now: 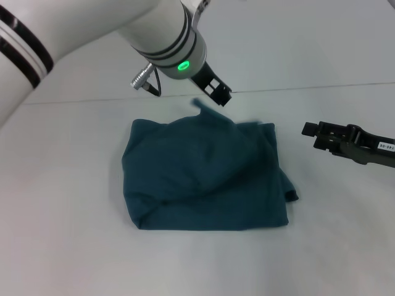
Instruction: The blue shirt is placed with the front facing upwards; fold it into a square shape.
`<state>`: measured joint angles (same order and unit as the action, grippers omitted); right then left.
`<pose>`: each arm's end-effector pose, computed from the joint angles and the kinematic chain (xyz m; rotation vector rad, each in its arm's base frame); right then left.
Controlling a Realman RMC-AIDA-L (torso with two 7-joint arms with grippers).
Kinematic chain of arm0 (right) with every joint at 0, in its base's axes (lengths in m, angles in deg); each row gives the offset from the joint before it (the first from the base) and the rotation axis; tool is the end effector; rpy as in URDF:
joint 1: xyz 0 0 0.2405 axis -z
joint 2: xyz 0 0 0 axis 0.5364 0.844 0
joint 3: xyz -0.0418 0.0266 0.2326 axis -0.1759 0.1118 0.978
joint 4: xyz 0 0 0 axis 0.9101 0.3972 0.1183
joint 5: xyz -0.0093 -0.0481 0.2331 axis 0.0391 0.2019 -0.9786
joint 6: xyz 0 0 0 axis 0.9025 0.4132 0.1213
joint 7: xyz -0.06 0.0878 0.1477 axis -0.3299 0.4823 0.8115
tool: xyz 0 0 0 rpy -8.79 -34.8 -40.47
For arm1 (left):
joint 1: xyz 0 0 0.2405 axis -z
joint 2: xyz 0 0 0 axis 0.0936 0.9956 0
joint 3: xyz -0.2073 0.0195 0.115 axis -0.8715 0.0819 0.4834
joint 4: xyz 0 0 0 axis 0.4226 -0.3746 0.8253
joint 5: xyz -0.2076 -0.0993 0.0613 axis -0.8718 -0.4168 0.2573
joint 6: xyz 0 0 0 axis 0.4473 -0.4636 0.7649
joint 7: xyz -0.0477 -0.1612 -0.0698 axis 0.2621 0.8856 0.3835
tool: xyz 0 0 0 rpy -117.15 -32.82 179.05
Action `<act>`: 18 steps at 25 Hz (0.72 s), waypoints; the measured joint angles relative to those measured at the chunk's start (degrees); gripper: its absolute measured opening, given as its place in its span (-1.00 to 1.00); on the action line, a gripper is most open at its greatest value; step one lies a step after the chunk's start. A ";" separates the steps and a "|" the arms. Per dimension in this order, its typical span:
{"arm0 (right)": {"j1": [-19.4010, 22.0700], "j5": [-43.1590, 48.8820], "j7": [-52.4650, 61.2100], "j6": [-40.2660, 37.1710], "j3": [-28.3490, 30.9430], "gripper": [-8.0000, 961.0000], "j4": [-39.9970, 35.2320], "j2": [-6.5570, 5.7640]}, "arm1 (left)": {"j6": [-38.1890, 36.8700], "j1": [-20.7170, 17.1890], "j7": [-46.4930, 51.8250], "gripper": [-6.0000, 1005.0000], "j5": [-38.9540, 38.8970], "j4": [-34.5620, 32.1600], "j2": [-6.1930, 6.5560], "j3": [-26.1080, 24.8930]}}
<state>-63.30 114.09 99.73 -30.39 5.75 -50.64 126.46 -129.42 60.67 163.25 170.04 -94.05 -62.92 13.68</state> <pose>0.3095 0.3992 0.0249 -1.9584 1.7406 0.9395 0.0088 0.4614 -0.0755 -2.4059 -0.5085 0.2946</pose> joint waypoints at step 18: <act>-0.89 2.85 1.70 -0.23 -0.89 0.47 0.00 -1.27 | -9.99 -12.25 0.61 0.64 -13.39 -13.11 0.05 -27.04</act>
<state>-64.19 116.94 101.43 -30.62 4.86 -50.65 125.19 -139.40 48.43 163.86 156.65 -107.16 -62.87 -13.36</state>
